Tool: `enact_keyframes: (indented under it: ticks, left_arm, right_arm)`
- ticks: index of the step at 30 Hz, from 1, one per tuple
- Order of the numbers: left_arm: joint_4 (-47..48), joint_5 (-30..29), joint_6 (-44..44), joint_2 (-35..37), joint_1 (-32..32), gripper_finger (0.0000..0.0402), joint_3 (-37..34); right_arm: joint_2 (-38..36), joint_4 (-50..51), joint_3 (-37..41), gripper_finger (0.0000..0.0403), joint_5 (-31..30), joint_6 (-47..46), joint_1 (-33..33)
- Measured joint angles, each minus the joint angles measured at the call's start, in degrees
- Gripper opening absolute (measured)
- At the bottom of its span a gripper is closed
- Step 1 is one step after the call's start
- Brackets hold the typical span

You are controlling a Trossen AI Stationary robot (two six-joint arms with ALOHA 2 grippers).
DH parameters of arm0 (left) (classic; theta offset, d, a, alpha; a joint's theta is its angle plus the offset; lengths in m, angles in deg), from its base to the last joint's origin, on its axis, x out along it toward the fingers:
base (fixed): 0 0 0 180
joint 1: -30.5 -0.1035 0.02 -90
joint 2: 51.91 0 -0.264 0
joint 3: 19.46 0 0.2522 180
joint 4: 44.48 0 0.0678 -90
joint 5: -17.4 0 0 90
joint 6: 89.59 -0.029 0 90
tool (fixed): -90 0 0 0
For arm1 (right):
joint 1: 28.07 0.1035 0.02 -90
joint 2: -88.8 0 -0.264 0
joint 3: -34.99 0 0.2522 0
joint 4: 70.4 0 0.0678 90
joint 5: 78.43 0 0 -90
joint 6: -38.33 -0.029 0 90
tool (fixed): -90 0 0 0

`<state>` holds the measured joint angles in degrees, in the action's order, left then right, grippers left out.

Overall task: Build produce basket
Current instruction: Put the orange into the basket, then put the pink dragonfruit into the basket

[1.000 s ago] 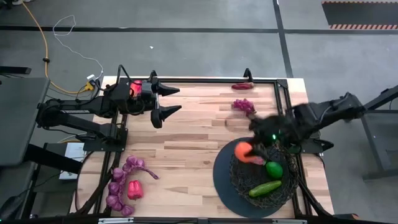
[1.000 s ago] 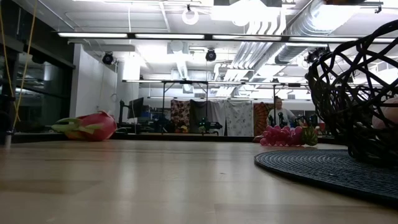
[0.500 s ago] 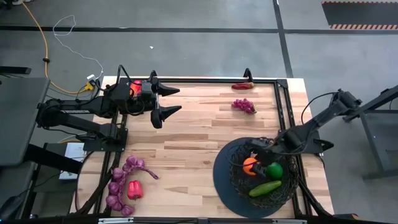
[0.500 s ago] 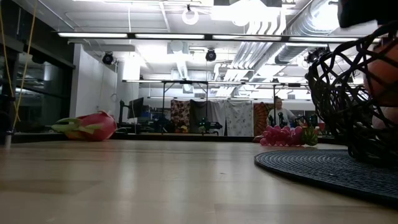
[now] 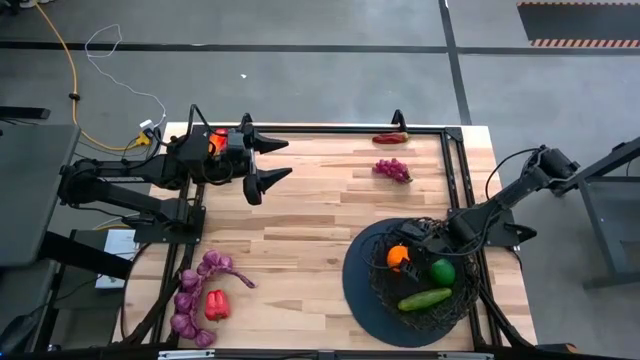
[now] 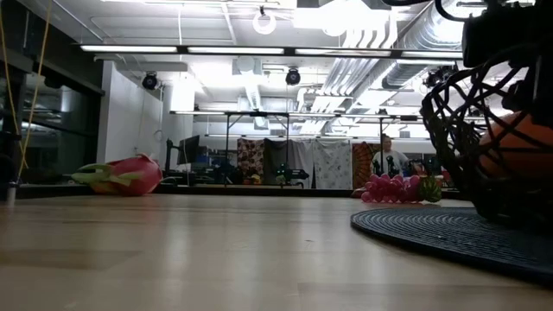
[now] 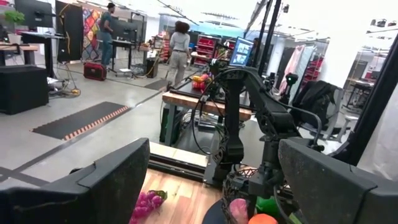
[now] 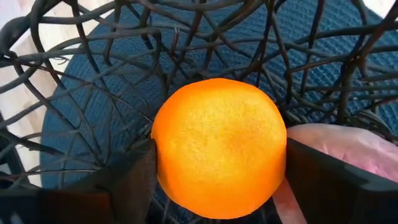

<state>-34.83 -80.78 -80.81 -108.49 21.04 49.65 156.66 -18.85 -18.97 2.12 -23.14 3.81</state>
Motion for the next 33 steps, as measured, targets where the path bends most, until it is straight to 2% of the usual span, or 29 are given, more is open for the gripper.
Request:
enact_keyframes:
  ticks: [18,25,27,33]
  left_arm:
    - [0.0,0.02,0.0,0.0,0.0,0.0346,0.0]
    - [0.0,0.04,0.0,0.0,0.0,0.0346,0.0]
    - [0.0,0.04,0.0,0.0,0.0,0.0346,0.0]
    - [0.0,0.03,0.0,0.0,0.0,0.0346,0.0]
  right_arm:
    - [0.0,-0.16,0.0,0.0322,-0.11,2.84,0.0]
    - [0.0,-0.3,0.0,0.0388,-0.11,3.02,0.0]
    - [0.0,-0.01,-0.02,0.0395,-0.1,3.03,0.0]
    - [-0.82,9.61,-5.18,0.0388,0.66,8.46,-1.37]
